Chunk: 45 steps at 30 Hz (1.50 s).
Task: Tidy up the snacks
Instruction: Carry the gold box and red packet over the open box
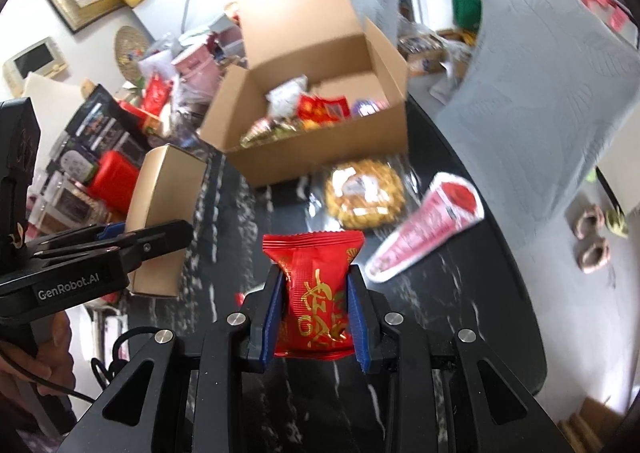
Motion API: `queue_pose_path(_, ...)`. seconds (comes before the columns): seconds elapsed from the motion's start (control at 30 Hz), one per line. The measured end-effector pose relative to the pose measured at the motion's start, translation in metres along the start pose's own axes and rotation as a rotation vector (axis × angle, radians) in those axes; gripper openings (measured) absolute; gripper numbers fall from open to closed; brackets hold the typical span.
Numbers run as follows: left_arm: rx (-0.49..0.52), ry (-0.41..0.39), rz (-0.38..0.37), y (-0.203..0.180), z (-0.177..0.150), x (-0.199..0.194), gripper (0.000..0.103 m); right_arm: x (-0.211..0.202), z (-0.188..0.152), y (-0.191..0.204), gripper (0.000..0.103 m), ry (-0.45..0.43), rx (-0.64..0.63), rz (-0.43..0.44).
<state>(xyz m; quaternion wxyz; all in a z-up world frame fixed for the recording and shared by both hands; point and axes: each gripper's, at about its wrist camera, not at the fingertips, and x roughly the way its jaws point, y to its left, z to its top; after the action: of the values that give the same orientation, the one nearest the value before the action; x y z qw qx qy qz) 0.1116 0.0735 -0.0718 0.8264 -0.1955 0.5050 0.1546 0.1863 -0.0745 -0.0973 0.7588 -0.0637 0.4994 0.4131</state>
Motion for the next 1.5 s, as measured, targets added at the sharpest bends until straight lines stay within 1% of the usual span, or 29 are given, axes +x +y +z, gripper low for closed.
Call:
queue_pose_path(0.3,-0.019,-0.071,0.010,0.002,0.037,-0.012,0.043,-0.006,0.045,0.009,0.030,-0.056,-0.079,0.039)
queue_pose_path(0.57,-0.037,-0.104,0.001,0.001,0.073,-0.005,0.043,0.006,0.085,0.006,0.030,-0.073,-0.127,0.045)
queue_pose_path(0.77,-0.048,-0.102,0.001,0.003,0.099,0.014,0.043,0.023,0.113,-0.001,0.030,-0.074,-0.143,0.049)
queue_pose_path(0.97,-0.056,-0.100,0.021,0.008,0.126,0.036,0.043,0.048,0.142,-0.007,0.030,-0.067,-0.164,0.053)
queue_pose_path(1.07,-0.066,-0.097,0.011,0.013,0.140,0.049,0.043,0.062,0.158,-0.010,0.030,-0.065,-0.174,0.056)
queue_pose_path(1.3,-0.087,-0.083,0.036,0.025,0.170,0.080,0.043,0.096,0.192,-0.021,0.030,-0.065,-0.179,0.052)
queue_pose_path(1.5,-0.084,-0.053,0.067,0.037,0.190,0.110,0.043,0.127,0.210,-0.025,0.030,-0.049,-0.180,0.042)
